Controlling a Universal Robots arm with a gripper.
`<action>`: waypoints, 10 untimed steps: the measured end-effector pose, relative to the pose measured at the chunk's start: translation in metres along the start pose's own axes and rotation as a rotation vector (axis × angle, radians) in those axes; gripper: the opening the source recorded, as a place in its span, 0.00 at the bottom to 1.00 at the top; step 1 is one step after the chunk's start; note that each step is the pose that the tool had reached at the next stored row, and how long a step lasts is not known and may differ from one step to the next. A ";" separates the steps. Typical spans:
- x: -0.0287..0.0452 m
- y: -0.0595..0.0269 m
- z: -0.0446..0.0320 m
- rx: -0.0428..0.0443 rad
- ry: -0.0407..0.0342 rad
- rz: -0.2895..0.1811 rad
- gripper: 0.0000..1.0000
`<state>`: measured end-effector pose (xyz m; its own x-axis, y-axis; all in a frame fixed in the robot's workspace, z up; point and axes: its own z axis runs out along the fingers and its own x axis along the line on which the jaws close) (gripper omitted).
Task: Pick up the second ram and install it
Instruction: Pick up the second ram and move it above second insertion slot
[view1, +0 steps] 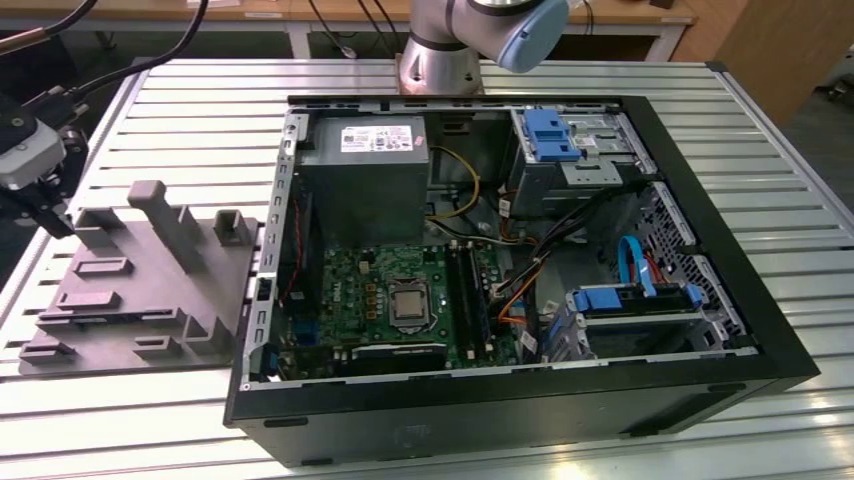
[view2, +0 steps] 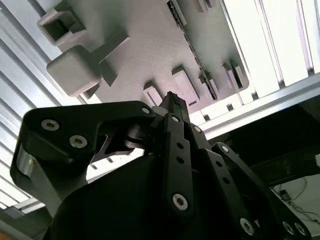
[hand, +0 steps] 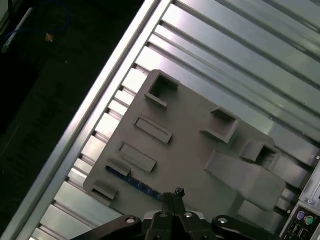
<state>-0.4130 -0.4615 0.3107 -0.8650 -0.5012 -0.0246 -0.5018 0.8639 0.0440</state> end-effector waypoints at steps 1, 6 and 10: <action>0.0000 0.0000 0.0003 -0.0004 0.0008 -0.018 0.10; 0.0001 -0.0001 0.0020 -0.0027 0.0048 -0.109 0.10; 0.0001 -0.0001 0.0033 -0.0044 0.0080 -0.181 0.10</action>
<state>-0.4129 -0.4615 0.3074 -0.7604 -0.6490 -0.0246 -0.6494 0.7591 0.0440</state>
